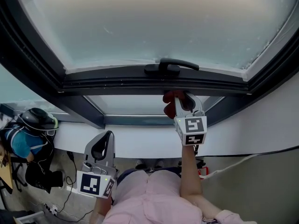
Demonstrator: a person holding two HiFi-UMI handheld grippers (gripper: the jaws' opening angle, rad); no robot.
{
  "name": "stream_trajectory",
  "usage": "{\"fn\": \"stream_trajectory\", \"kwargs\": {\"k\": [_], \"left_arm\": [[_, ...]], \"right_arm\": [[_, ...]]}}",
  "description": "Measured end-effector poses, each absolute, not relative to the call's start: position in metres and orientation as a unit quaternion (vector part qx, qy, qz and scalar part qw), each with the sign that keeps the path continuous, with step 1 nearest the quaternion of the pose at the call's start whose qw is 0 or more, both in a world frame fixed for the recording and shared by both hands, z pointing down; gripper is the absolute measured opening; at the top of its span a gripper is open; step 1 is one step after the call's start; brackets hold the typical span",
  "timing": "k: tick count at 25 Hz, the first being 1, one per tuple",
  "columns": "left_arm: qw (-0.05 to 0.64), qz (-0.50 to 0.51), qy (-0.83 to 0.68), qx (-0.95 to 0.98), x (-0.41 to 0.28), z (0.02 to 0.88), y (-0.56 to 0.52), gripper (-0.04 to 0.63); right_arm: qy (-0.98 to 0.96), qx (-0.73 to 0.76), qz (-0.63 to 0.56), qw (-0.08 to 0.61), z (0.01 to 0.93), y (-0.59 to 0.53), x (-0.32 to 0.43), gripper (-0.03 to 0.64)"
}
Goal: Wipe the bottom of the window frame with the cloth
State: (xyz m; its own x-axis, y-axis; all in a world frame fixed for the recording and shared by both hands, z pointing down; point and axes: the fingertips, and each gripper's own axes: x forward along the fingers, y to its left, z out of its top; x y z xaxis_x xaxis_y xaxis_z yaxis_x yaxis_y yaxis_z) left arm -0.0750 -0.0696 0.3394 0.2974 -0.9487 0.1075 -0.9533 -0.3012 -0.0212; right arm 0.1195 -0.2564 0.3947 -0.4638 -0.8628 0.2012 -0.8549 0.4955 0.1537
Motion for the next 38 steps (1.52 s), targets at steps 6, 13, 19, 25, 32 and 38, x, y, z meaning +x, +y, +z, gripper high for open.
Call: {"fn": "stream_trajectory", "kwargs": {"k": [6, 13, 19, 25, 32, 38], "left_arm": [[0.024, 0.05, -0.591, 0.805, -0.064, 0.341, -0.072, -0.002], [0.023, 0.051, -0.589, 0.806, -0.054, 0.341, -0.076, -0.002], [0.022, 0.052, -0.585, 0.809, -0.041, 0.341, -0.081, -0.002], [0.022, 0.054, -0.585, 0.809, -0.033, 0.341, -0.085, -0.002], [0.022, 0.055, -0.584, 0.809, -0.023, 0.341, -0.089, -0.002], [0.021, 0.056, -0.584, 0.81, -0.016, 0.341, -0.092, -0.002]], "right_arm": [[-0.855, 0.504, -0.019, 0.121, 0.393, -0.259, 0.133, 0.059], [-0.851, 0.51, -0.015, 0.12, 0.393, -0.261, 0.151, 0.058], [-0.849, 0.515, -0.013, 0.117, 0.394, -0.264, 0.167, 0.058], [-0.857, 0.502, -0.016, 0.114, 0.393, -0.264, 0.17, 0.058], [-0.867, 0.485, -0.02, 0.115, 0.391, -0.264, 0.17, 0.057], [-0.855, 0.504, -0.017, 0.12, 0.392, -0.268, 0.198, 0.057]]}}
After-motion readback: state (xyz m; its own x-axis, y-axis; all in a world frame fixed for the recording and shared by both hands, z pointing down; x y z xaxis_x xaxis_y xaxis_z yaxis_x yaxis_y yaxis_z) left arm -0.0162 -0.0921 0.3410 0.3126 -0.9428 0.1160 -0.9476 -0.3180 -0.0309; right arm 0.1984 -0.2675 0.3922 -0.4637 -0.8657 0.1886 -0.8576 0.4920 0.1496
